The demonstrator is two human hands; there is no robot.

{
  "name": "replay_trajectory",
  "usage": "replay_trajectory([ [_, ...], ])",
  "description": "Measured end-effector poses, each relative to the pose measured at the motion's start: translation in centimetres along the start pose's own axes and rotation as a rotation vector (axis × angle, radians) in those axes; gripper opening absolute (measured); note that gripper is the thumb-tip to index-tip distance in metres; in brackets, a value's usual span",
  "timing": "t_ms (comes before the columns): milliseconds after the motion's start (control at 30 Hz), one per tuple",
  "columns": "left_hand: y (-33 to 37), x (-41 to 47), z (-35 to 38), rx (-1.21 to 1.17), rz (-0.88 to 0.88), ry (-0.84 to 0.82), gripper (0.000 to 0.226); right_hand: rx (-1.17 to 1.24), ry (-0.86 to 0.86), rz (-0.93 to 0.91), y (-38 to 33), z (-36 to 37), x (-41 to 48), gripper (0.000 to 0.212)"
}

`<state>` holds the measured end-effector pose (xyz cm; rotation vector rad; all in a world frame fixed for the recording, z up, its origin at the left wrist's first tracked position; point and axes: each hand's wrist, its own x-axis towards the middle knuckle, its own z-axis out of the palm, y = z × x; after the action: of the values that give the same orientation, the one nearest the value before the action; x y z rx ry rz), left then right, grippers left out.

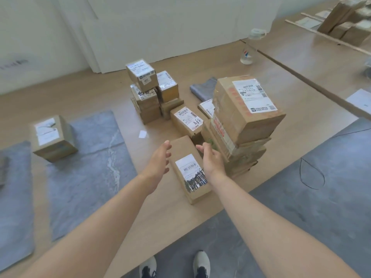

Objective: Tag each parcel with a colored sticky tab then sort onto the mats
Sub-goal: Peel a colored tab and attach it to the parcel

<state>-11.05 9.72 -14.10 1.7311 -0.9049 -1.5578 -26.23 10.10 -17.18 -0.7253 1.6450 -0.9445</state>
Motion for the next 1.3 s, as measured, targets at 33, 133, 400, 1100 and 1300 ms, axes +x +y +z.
replay_trajectory([
  [33,-0.3,0.2,0.3,-0.007,-0.005,0.014,0.051,-0.016,-0.005,0.000,0.0,-0.2,0.4,0.044],
  [133,-1.1,0.9,0.8,-0.034,-0.036,0.043,0.053,-0.067,-0.031,0.028,0.1,-0.4,1.5,0.045],
  [400,-4.3,3.4,1.9,-0.065,-0.161,0.042,0.060,-0.145,-0.048,0.127,2.5,0.3,4.5,0.047],
  [1100,-7.2,3.6,1.7,-0.172,-0.194,0.058,0.051,-0.170,-0.068,0.097,4.8,1.9,4.9,0.040],
  [1300,-4.9,1.5,-0.2,-0.147,-0.082,0.130,0.041,-0.140,-0.086,0.029,2.4,2.1,3.5,0.042],
])
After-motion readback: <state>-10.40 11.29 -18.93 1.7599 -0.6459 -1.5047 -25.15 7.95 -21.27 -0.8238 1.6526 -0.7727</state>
